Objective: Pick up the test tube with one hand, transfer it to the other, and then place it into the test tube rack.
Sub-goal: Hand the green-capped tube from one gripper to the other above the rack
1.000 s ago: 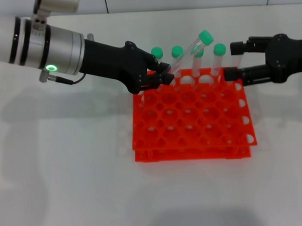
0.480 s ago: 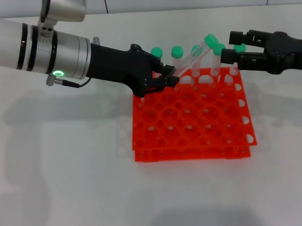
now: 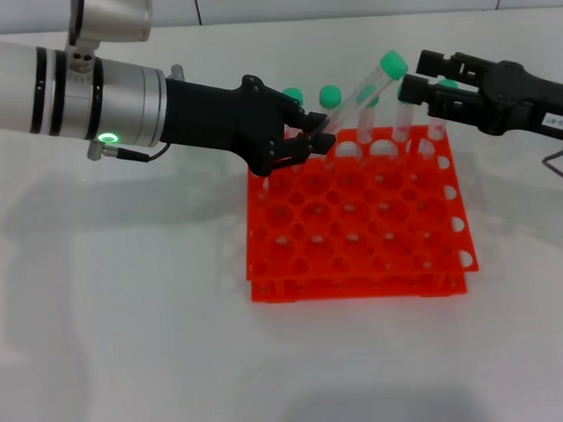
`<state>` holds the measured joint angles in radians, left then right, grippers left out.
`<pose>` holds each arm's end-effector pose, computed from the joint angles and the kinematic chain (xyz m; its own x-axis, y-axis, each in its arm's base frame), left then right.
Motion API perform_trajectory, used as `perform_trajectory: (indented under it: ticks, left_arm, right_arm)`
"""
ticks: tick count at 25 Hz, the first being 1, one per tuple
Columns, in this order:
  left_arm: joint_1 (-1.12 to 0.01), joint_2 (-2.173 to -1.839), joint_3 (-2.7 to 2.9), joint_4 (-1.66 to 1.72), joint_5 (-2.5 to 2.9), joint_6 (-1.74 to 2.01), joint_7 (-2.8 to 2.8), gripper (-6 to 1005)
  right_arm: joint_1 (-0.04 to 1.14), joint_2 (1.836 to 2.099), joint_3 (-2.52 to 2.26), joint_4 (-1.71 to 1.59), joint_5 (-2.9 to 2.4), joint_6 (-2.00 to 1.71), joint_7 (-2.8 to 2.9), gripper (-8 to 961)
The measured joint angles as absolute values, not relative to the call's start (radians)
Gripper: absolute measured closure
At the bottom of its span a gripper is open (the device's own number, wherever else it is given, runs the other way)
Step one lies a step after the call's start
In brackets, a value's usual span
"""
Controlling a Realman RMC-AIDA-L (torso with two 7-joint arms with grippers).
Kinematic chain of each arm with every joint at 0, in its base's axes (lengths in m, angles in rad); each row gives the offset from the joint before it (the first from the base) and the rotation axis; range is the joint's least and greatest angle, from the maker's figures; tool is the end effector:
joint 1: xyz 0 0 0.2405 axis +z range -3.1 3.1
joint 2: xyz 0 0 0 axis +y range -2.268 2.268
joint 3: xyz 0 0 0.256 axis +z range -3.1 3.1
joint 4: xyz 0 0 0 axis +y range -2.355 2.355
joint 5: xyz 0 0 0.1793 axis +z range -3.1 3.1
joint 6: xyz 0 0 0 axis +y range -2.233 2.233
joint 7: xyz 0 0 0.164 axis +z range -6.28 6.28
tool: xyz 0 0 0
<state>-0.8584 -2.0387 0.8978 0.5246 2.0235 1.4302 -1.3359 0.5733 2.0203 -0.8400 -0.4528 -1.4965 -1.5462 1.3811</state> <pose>-0.1534 0.3646 -0.0497 0.9438 0.0936 0.3170 0.1305 -0.9867 -0.0971 0.1962 0.3373 0.0051 0.5372 -0.3067 -0.7857 -0.5348 -0.8442 -0.0362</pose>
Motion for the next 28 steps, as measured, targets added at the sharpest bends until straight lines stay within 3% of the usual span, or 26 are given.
perform_trajectory:
  ticks: [28]
  left_arm:
    - [-0.866, -2.054, 0.896, 0.523, 2.022, 1.409, -1.333, 807]
  right_arm:
    - [0.625, 2.028, -0.873, -0.209, -1.319, -1.55, 1.156, 229]
